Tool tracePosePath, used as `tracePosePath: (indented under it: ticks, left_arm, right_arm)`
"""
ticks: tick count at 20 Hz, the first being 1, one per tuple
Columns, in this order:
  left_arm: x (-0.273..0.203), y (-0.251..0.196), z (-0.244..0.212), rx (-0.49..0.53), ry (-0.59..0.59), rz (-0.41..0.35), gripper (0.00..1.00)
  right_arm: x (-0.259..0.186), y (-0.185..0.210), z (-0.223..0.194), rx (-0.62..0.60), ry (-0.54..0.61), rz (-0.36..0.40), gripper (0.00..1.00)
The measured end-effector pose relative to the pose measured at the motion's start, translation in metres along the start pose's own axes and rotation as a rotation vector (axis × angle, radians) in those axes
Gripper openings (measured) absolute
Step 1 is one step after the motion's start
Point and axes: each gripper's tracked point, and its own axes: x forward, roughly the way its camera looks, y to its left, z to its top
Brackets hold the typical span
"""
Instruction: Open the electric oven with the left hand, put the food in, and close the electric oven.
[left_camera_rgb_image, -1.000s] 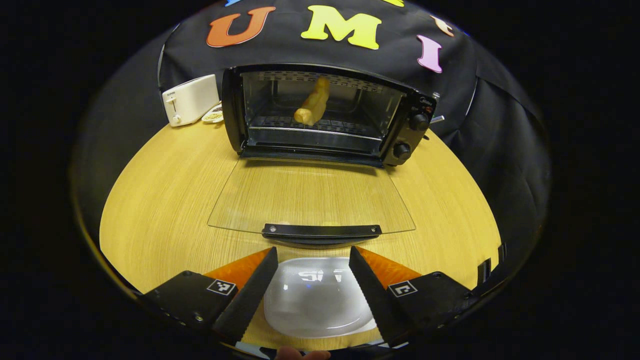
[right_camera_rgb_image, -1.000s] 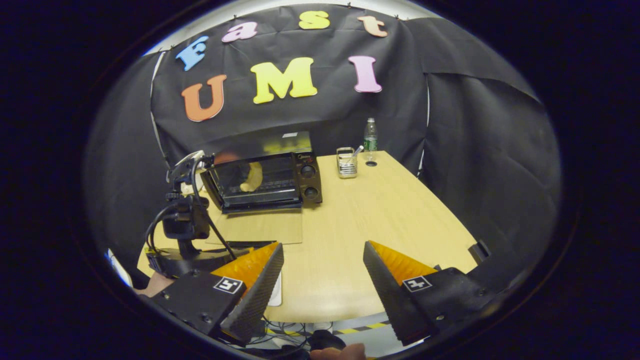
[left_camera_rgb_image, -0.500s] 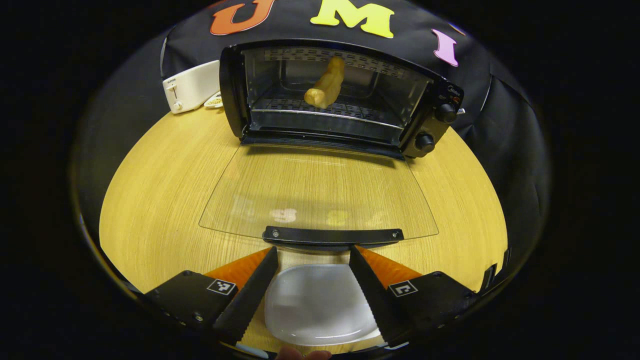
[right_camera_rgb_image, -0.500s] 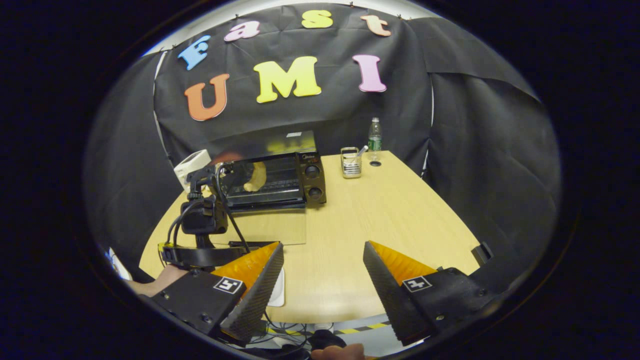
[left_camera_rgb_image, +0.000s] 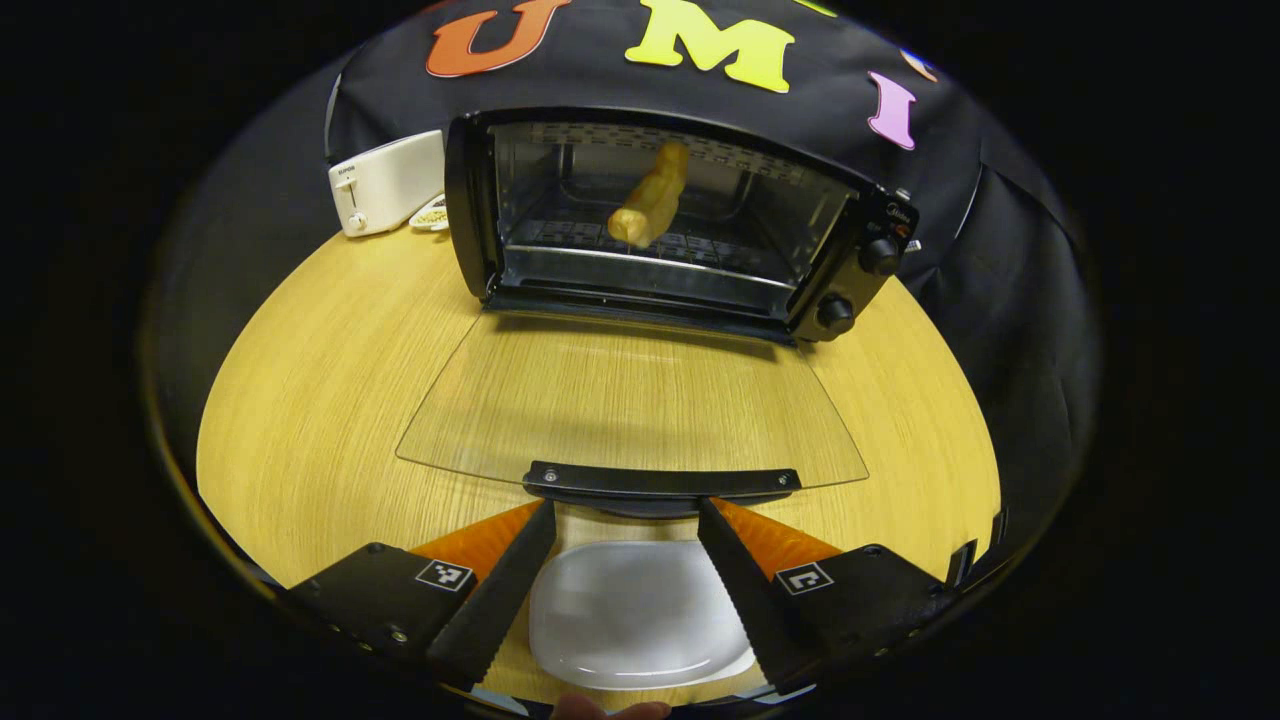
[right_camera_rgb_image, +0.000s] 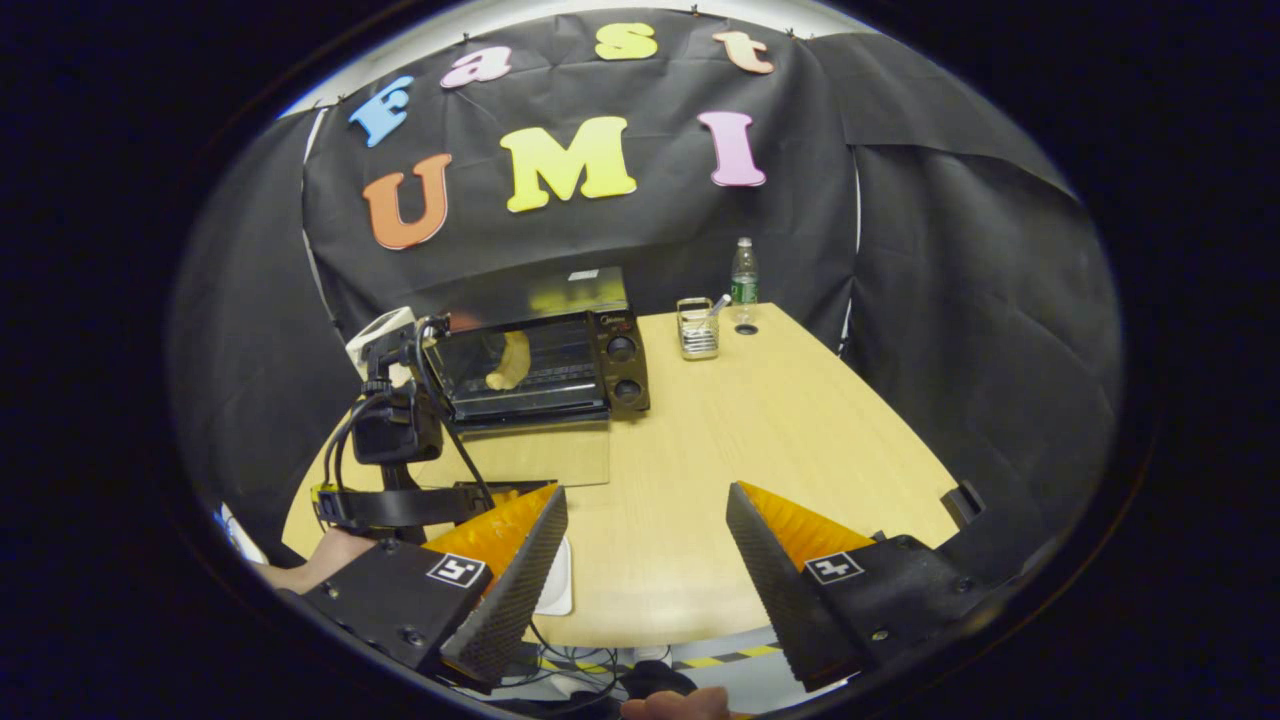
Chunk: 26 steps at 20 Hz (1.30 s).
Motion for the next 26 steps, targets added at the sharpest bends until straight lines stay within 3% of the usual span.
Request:
tracePosePath:
  ticks: [9,21,26]
  left_arm:
    - [-0.033,-0.012,0.063,-0.025,-0.122,-0.007,0.94]
    - [-0.053,-0.036,0.177,0.087,-0.357,-0.065,0.95]
    - [-0.097,-0.038,0.197,0.104,-0.448,-0.107,0.95]
  right_arm:
    - [-0.018,-0.003,0.008,0.01,-0.054,-0.011,0.97]
    - [-0.04,-0.023,0.022,0.05,-0.112,-0.069,0.97]
    - [-0.046,-0.007,0.051,0.03,-0.177,-0.046,0.99]
